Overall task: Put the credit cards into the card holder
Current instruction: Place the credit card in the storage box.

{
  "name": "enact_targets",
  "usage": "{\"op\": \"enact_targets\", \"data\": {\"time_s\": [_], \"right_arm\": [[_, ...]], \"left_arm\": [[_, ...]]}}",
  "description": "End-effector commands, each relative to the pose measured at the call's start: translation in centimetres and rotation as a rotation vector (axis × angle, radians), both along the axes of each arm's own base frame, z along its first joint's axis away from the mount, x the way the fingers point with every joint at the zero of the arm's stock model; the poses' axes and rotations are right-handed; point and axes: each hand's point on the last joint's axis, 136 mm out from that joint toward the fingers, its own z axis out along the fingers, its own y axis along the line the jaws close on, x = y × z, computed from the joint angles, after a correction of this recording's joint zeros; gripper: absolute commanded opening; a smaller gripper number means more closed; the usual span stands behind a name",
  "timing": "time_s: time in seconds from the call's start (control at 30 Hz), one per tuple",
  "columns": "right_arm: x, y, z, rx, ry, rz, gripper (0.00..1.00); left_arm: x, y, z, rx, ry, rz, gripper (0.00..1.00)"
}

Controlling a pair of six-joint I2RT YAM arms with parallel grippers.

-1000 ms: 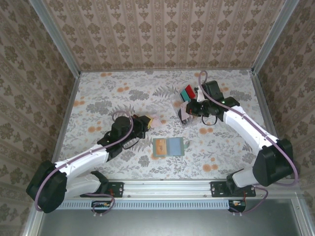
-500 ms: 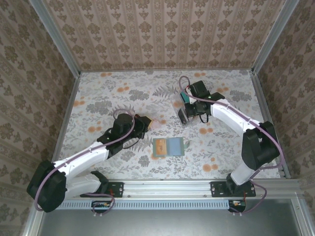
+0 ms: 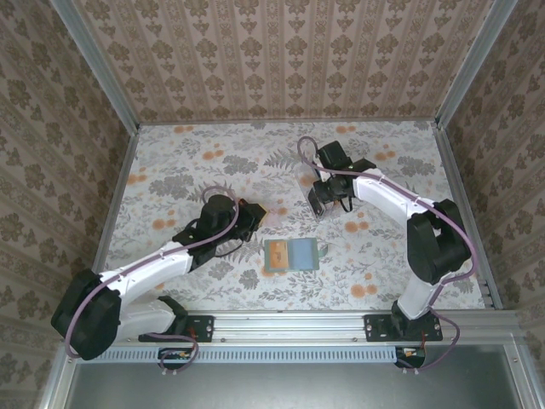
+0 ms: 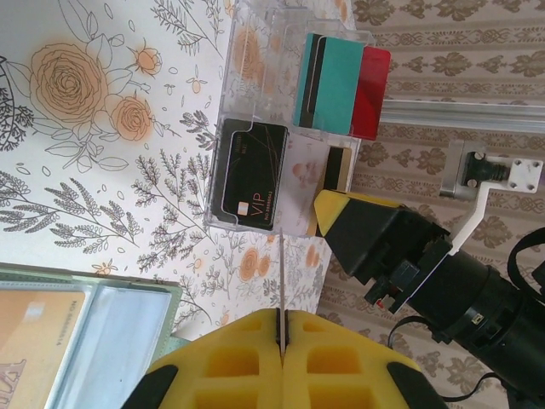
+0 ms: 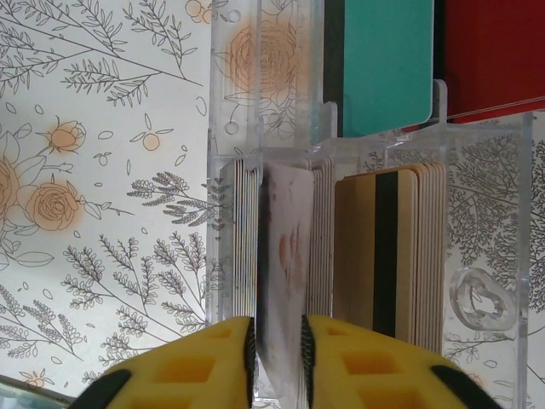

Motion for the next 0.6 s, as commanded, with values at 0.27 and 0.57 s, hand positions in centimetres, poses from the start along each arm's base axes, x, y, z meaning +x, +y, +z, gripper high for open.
{"op": "enact_targets", "data": {"time_s": [0.27, 0.57], "right_arm": [[-4.4, 1.0, 7.4, 0.286, -0.027, -0.116, 0.26], [-8.8, 4.6, 10.4, 0.726, 0.041, -0.147, 0.32]], "left_arm": [[-0.1, -1.8, 2.1, 0.071, -0.16, -0.125, 0.0], [0.3, -4.1, 4.2, 0.046, -0.293, -0.204, 0.0]]}}
